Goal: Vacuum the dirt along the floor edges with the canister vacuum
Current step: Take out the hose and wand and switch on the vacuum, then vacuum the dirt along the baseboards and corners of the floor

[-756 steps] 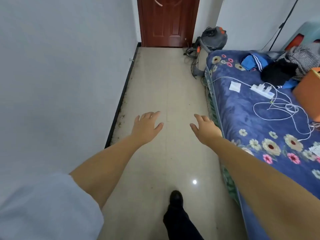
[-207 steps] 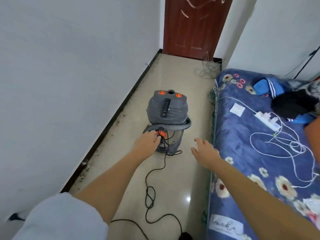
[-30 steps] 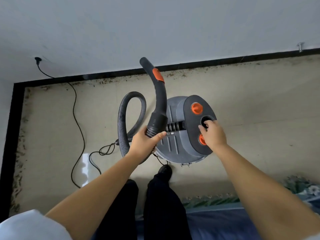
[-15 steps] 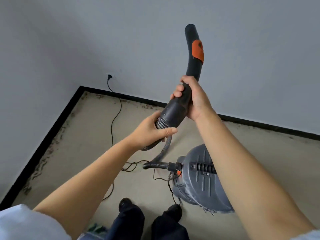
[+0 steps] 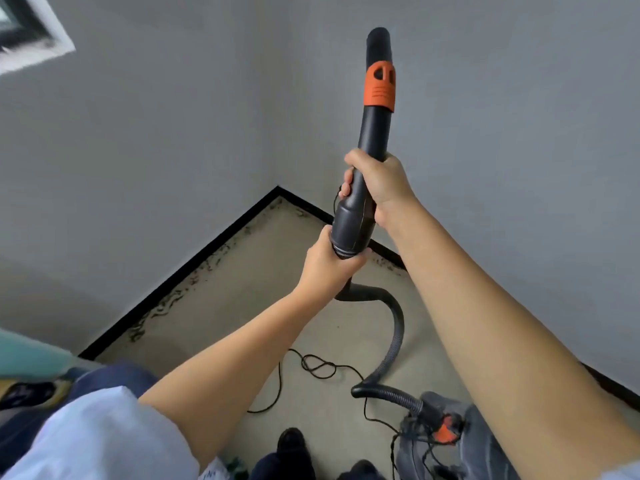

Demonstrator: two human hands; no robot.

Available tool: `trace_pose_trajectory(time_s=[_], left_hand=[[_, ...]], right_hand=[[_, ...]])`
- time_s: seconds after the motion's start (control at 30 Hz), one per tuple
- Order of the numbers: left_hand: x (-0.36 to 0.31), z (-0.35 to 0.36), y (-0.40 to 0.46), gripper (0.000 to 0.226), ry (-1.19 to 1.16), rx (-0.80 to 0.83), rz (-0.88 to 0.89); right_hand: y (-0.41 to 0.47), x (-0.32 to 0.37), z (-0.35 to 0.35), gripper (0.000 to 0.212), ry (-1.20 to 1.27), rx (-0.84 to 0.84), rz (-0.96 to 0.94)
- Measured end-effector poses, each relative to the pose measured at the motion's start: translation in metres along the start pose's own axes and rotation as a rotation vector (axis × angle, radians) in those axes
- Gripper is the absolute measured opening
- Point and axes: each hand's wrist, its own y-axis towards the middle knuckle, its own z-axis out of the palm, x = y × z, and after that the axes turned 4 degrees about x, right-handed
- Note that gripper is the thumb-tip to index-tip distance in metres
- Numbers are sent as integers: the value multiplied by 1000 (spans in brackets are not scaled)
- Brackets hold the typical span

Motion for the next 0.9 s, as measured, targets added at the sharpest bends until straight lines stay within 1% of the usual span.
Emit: trace_pose_trajectory(time_s=[0.07,0.1,0.2,0.23,0.3,0.37,0.43,0.47,0.53,0.57,0.63,0.67,0.7,0.77,0.8,0.83,0.9], left_hand=[[10,-30,6,23,-36,-10,-50],[16,-45,7,17,-60,-2,-71],[33,-91,5,11,-103,16,-136],[37,-106,2,9,-112,14,-154],[47,-136,-2,9,-143,-2,-186],[60,-162,-4,10,-211,-25,-217],[73,-178,-2,16,-241,-110,-252],[82,-181,2,22,-221,-201,-271],[97,-180,14,40,-190,-434,-323],[104,-177,23,45,-212,-536,-345],[121,-171,48,44,-286,-667,-385],[130,-171,62,41,-311,-693,-421],[139,-171,75,35,-318,-688,-467],[155,-171,95,17,-292,-622,-534],[163,-170,98,15,-291,-585,-550],[171,-170,99,19,-308,-547,-549],[181,-174,96,23,-357,-435,-521]], right_hand=[[14,-10,34,19,-51,122,23],[20,-14,50,20,-67,222,40],[37,-26,99,20,-77,594,135],[43,-31,116,17,-85,692,172],[53,-41,149,12,-97,814,216],[62,-53,179,12,-62,836,239],[72,-67,206,15,-45,785,230],[77,-75,217,16,-69,746,209],[90,-91,237,17,-149,688,161],[99,-101,243,18,-181,672,148],[123,-122,251,19,-216,662,147],[137,-133,252,19,-231,665,156],[150,-144,251,18,-251,667,175],[174,-166,248,16,-290,687,244],[182,-176,247,15,-305,716,294],[189,-184,246,15,-311,773,349],[197,-196,248,15,-299,966,459]])
